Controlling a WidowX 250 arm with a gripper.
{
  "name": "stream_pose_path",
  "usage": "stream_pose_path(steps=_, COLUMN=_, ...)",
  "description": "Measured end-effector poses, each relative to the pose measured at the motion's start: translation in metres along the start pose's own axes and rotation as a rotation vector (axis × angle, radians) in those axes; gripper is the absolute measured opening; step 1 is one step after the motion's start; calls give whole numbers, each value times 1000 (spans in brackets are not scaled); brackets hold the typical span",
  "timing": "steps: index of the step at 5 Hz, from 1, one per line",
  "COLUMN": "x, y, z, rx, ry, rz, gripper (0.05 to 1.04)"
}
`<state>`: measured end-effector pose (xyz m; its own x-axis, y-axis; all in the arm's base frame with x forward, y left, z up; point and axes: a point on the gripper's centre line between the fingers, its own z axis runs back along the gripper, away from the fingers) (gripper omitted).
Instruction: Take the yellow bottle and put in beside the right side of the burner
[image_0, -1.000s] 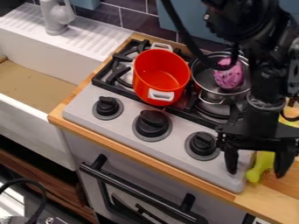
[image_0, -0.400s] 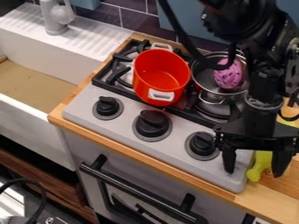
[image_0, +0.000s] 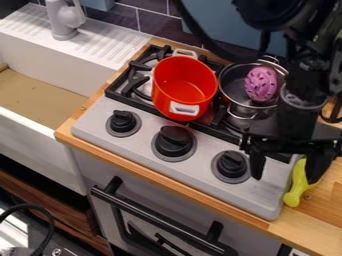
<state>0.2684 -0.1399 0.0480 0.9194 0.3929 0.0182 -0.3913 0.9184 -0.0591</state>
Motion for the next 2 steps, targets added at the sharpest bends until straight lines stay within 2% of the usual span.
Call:
stream_pose_path(steps=1, x=4, y=3, z=16, rx=-21, ry=-14, rz=10, gripper=998)
stream_pose_path(steps=2, x=2, y=11, z=26, rx=-12, ry=5, rz=2, gripper=998)
